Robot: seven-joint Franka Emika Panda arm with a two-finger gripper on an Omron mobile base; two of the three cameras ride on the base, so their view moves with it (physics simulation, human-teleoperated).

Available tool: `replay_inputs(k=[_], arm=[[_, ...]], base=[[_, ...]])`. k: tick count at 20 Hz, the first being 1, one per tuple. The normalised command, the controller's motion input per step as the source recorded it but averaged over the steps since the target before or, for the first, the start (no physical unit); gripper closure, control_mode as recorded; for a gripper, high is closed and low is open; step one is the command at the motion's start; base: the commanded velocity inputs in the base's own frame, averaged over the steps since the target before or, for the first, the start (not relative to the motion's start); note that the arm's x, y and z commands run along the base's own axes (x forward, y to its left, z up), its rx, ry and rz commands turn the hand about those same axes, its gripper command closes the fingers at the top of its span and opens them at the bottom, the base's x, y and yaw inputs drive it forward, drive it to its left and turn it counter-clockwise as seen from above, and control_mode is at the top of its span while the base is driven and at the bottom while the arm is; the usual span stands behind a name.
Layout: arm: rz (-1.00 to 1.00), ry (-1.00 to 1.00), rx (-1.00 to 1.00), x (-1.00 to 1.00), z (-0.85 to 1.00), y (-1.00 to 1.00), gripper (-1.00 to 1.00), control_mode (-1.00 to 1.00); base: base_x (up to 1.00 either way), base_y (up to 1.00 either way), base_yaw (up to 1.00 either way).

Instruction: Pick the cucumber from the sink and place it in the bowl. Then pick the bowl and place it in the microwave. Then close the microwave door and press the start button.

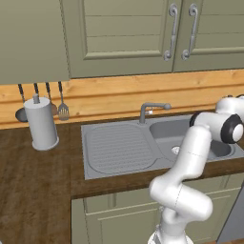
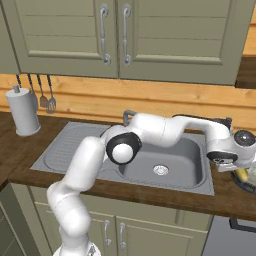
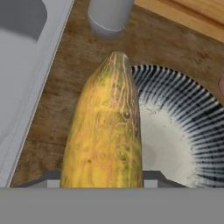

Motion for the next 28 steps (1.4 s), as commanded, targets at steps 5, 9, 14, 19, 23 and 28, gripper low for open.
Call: replay_inputs(k=[5, 9, 14, 19, 23, 28], arm=[[0.0, 0.0, 0.0, 0.13, -0.24, 0.0, 1.0, -1.0], [0.01, 0.0, 0.01, 0.15, 0.02, -0.13, 1.0, -1.0], [0.0, -0.05, 0.0, 0.04, 0.41, -0.13, 1.0, -1.0], [0.08, -0.09, 0.0, 0.13, -0.12, -0.09, 1.0, -1.0], [0.09, -0.03, 0.0, 0.18, -0.28, -0.28, 1.0, -1.0], [0.09, -0.02, 0.0, 0.19, -0.31, -0.17, 1.0, -1.0]], base=[[0.0, 0.0, 0.0], [0.0, 0.0, 0.0], [0.0, 0.0, 0.0], [0.0, 0.0, 0.0], [0.0, 0.0, 0.0], [0.0, 0.0, 0.0]])
